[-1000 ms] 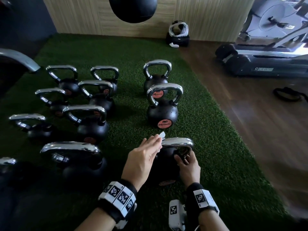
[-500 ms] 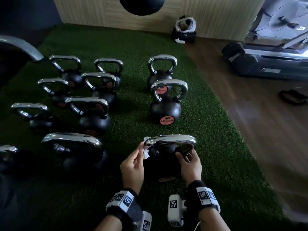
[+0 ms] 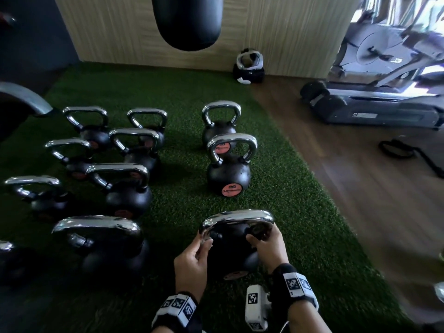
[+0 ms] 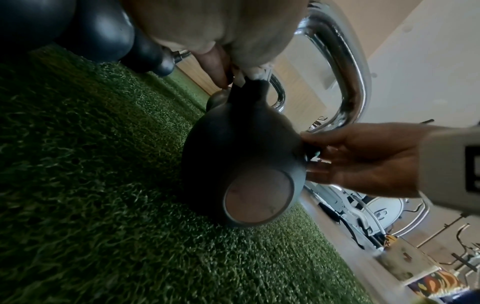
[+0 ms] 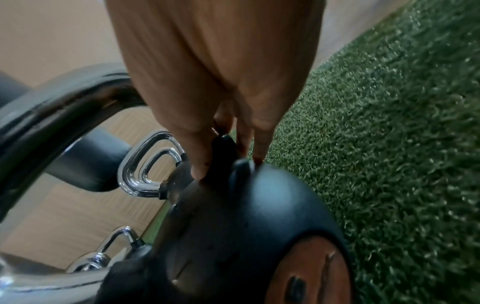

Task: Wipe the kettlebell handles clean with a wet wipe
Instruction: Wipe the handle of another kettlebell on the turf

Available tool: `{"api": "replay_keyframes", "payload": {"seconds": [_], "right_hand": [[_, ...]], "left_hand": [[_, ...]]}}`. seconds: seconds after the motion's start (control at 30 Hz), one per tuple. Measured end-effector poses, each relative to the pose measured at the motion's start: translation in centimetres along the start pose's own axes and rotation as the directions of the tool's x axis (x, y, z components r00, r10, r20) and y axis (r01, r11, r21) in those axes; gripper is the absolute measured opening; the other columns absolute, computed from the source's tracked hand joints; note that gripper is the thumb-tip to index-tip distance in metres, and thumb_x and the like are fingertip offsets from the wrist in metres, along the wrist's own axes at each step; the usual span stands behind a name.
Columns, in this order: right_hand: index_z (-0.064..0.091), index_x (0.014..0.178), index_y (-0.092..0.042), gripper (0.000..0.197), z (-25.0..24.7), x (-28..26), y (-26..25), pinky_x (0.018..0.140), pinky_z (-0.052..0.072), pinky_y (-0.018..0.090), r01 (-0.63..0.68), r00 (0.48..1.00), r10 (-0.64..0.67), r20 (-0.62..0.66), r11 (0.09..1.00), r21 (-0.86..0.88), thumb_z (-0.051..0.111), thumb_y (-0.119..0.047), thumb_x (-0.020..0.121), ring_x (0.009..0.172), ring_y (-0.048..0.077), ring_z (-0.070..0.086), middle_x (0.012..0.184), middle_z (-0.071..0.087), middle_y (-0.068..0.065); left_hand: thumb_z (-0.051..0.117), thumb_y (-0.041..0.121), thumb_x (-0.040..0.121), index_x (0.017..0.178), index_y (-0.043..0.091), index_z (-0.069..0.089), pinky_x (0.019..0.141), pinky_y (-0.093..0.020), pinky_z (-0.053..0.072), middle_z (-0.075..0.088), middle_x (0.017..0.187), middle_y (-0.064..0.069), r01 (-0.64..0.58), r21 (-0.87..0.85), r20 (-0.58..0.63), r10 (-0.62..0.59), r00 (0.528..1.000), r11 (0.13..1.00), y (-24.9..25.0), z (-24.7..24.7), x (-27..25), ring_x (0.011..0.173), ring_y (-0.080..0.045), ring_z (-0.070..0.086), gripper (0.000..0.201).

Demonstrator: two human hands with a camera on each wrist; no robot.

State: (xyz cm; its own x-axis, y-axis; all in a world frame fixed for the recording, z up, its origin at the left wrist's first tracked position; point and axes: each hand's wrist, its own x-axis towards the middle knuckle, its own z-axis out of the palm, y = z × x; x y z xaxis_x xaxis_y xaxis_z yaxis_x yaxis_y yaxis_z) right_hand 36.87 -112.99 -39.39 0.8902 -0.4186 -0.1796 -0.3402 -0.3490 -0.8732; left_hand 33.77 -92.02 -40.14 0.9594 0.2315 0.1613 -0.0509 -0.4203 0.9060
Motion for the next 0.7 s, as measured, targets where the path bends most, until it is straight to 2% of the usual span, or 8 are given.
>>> {"api": "replay_keyframes", "payload": {"seconds": [0.13, 0.23, 0.3, 0.4, 0.5, 0.6, 0.67, 0.7], "right_hand": [[0.063, 0.128, -0.025, 0.067, -2.2, -1.7, -0.5, 0.087, 0.052, 0.025, 0.032, 0.999, -0.028, 0.028, 0.987, -0.156, 0.086, -0.012, 0.067, 0.102, 0.016, 0.07, 0.107, 0.075, -0.005], [0.071, 0.101, -0.033, 0.046, -4.0, -3.2, -0.1, 0.071, 0.057, 0.022, 0.12, 0.99, -0.104, 0.093, 0.973, -0.195, 0.071, -0.001, 0.068, 0.079, 0.003, 0.071, 0.082, 0.076, -0.013], [0.069, 0.082, -0.033, 0.038, -4.7, -4.3, -0.2, 0.065, 0.053, 0.019, 0.153, 0.981, -0.122, 0.148, 0.963, -0.222, 0.065, 0.003, 0.07, 0.07, -0.002, 0.067, 0.073, 0.074, -0.016], [0.075, 0.08, -0.04, 0.054, -4.7, -5.5, -0.6, 0.059, 0.045, 0.008, 0.188, 0.958, -0.127, 0.256, 0.955, -0.23, 0.056, 0.011, 0.073, 0.071, -0.01, 0.067, 0.076, 0.075, -0.022], [0.083, 0.095, -0.032, 0.048, -3.9, -5.7, -0.9, 0.067, 0.047, 0.007, 0.182, 0.936, -0.122, 0.33, 0.971, -0.157, 0.062, 0.008, 0.079, 0.081, -0.009, 0.071, 0.088, 0.079, -0.017], [0.076, 0.093, -0.044, 0.05, -2.6, -5.5, -0.8, 0.078, 0.05, 0.008, 0.237, 0.951, -0.202, 0.235, 0.963, -0.13, 0.066, 0.002, 0.075, 0.094, -0.002, 0.07, 0.098, 0.076, -0.015], [0.058, 0.128, -0.049, 0.071, -1.6, -5.2, -0.2, 0.101, 0.043, 0.008, 0.326, 0.925, -0.281, 0.256, 0.933, -0.155, 0.074, -0.012, 0.07, 0.127, 0.003, 0.057, 0.137, 0.06, -0.012], [0.043, 0.145, -0.047, 0.091, -1.1, -4.9, 0.4, 0.111, 0.035, 0.011, 0.347, 0.903, -0.277, 0.327, 0.921, -0.179, 0.08, -0.022, 0.066, 0.143, 0.003, 0.039, 0.156, 0.041, -0.01]], "left_hand": [[0.072, 0.03, 0.093, 0.119, 0.012, 0.076, 0.078, 0.003, 0.044, 0.08, 0.098, 0.002, -0.037, 0.01, 0.025, 0.037, 0.999, 0.999, 0.1, 0.0, 2.1, 0.088, 0.006, 0.071, 0.032], [0.073, 0.026, 0.094, 0.101, 0.015, 0.081, 0.072, 0.001, 0.042, 0.081, 0.088, 0.001, -0.058, 0.074, 0.063, 0.053, 0.997, 0.996, 0.5, 0.7, 4.9, 0.08, -0.007, 0.075, 0.016], [0.071, 0.027, 0.095, 0.088, 0.018, 0.08, 0.066, -0.007, 0.046, 0.08, 0.08, 0.005, -0.06, 0.098, 0.107, 0.049, 0.993, 0.993, 1.2, 1.5, 6.6, 0.074, -0.007, 0.074, 0.014], [0.069, 0.032, 0.094, 0.086, 0.019, 0.078, 0.067, -0.022, 0.052, 0.077, 0.073, 0.01, -0.097, 0.11, 0.175, 0.077, 0.982, 0.989, 2.4, 2.7, 8.7, 0.07, -0.005, 0.071, 0.017], [0.071, 0.025, 0.094, 0.104, 0.023, 0.081, 0.068, -0.007, 0.044, 0.077, 0.075, 0.013, -0.091, 0.134, 0.259, 0.054, 0.964, 0.987, 4.0, 3.3, 9.4, 0.078, -0.003, 0.072, 0.015], [0.069, 0.024, 0.095, 0.113, 0.019, 0.079, 0.079, -0.014, 0.046, 0.08, 0.101, 0.004, -0.048, 0.109, 0.285, 0.015, 0.958, 0.993, 4.4, 3.1, 9.3, 0.094, -0.003, 0.07, 0.021], [0.065, 0.023, 0.096, 0.117, 0.014, 0.076, 0.093, -0.022, 0.05, 0.078, 0.113, 0.001, 0.009, 0.074, 0.347, -0.034, 0.937, 0.997, 3.9, 3.0, 9.5, 0.109, -0.006, 0.068, 0.025], [0.065, 0.022, 0.096, 0.118, 0.011, 0.075, 0.099, -0.026, 0.05, 0.077, 0.117, 0.0, 0.005, 0.08, 0.372, -0.035, 0.928, 0.997, 3.5, 3.0, 9.5, 0.116, -0.01, 0.068, 0.027]]}}
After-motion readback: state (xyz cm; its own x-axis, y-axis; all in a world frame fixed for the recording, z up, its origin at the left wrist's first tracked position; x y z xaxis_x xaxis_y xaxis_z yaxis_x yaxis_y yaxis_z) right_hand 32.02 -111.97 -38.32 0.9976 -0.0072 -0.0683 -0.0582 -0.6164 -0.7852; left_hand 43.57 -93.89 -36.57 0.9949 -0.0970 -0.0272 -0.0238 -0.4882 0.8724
